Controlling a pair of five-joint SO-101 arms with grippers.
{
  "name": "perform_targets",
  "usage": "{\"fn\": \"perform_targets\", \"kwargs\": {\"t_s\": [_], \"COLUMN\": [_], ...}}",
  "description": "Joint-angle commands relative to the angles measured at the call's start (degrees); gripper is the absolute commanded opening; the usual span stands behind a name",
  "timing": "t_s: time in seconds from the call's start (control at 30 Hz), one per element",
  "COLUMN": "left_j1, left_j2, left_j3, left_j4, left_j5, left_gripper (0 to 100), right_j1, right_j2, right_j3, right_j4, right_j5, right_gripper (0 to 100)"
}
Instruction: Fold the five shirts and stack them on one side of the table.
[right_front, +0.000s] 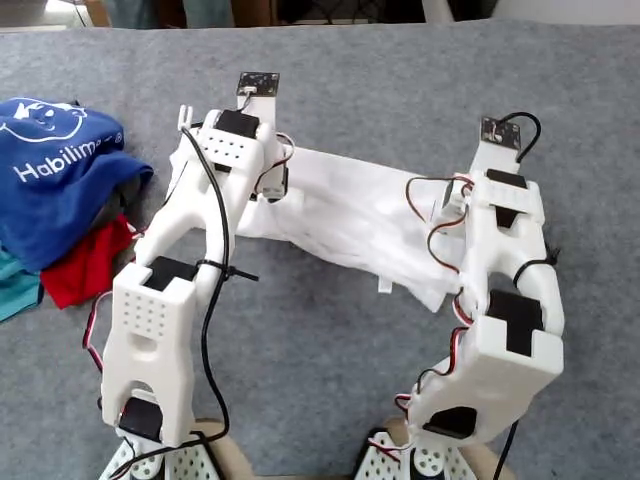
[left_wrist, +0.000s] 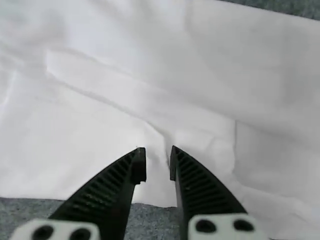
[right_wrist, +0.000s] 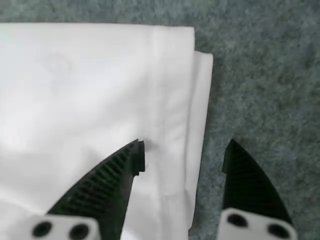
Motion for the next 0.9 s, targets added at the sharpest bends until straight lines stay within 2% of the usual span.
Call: {"fn": "perform_targets", "kwargs": {"t_s": [0.0, 0.37, 0.87], "left_j1": [1.0, 0.8, 1.1], "left_j2": [-0.3, 4.6, 3.5], "left_j3": [-3.1, -3.2, -6.4], "left_j4": [-0.6, -1.8, -1.8], "left_j5": [0.0, 0.1, 0.2], "left_gripper": [11, 10, 9], "right_j1": [0.5, 0.5, 0.5], "right_j2": [-2.9, -3.0, -3.0], "right_j3": [-0.2, -0.2, -0.2], "right_j4": [-0.7, -0.5, -0.4], "right_j5": [0.4, 0.4, 0.4], "right_gripper": [26.8, 26.8, 26.8]}}
